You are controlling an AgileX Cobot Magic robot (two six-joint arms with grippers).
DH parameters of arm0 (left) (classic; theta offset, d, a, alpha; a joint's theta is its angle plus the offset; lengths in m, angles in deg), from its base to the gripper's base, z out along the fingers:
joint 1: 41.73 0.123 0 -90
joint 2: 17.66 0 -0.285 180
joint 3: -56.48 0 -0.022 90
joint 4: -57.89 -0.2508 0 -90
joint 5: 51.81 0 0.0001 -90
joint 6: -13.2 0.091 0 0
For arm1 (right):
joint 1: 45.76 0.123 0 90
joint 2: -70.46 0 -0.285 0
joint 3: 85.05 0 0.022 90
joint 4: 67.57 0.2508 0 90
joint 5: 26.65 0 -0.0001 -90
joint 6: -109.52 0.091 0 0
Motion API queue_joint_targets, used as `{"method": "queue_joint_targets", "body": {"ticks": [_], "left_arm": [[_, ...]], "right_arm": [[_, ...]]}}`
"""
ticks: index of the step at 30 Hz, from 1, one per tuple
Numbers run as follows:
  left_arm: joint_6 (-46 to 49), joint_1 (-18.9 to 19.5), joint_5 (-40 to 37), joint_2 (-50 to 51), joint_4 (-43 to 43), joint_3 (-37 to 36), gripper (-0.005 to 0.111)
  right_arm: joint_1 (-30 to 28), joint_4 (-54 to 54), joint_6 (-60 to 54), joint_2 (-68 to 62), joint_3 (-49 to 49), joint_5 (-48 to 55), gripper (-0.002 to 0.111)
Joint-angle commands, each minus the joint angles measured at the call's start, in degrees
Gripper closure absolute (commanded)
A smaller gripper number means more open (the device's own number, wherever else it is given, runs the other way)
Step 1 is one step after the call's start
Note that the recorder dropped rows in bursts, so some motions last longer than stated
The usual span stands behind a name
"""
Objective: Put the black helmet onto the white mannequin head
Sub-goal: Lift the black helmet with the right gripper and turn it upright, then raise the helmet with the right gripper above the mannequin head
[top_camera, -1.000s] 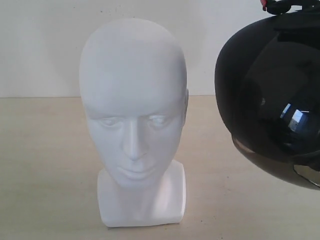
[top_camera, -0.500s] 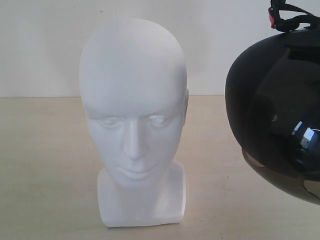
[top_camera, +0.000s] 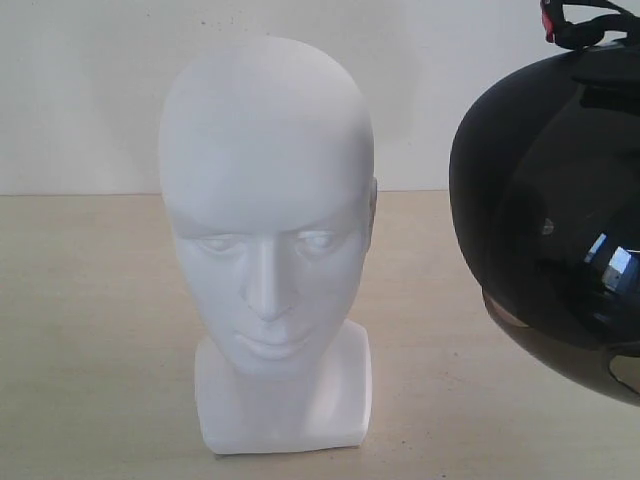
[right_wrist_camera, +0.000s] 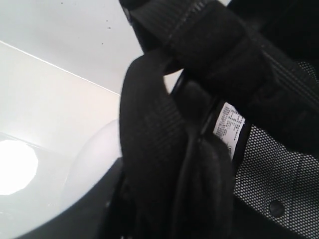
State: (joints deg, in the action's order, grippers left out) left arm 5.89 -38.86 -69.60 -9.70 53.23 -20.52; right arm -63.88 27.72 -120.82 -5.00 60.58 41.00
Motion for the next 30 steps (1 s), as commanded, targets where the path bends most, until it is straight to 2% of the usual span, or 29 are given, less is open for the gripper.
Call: {"method": "queue_joint_targets", "body": {"ticks": [1, 4, 8, 13, 15, 19, 21, 27, 30], "left_arm": [[0.0, -0.1, 0.2, -0.2, -0.3, -0.2, 0.102], [0.0, -0.1, 0.2, -0.2, -0.3, -0.2, 0.102], [0.0, -0.1, 0.2, -0.2, -0.3, -0.2, 0.102], [0.0, -0.1, 0.2, -0.2, -0.3, -0.2, 0.102], [0.0, -0.1, 0.2, -0.2, -0.3, -0.2, 0.102], [0.0, -0.1, 0.2, -0.2, -0.3, -0.2, 0.102], [0.0, -0.1, 0.2, -0.2, -0.3, -0.2, 0.102], [0.0, -0.1, 0.2, -0.2, -0.3, -0.2, 0.102], [0.0, -0.1, 0.2, -0.2, -0.3, -0.2, 0.102]], "right_arm": [[1.1, 4.7, -0.7, 1.9, 0.8, 2.3, 0.108], [4.4, 4.7, -1.2, 1.9, 0.8, 2.3, 0.108], [4.4, 4.7, -1.0, 2.7, 0.5, 0.6, 0.108], [4.4, 4.7, 5.6, 4.6, 0.6, -4.9, 0.108], [4.4, 3.6, 11.4, 6.0, 0.7, -8.0, 0.108], [4.6, -3.4, 24.4, 10.6, 1.2, -17.7, 0.108], [5.8, -8.2, 27.4, 11.2, 2.0, -20.0, 0.108], [13.0, -20.1, 38.9, 11.4, 4.7, -29.2, 0.108], [18.5, -27.6, 45.4, 12.2, 5.9, -35.3, 0.108]]}}
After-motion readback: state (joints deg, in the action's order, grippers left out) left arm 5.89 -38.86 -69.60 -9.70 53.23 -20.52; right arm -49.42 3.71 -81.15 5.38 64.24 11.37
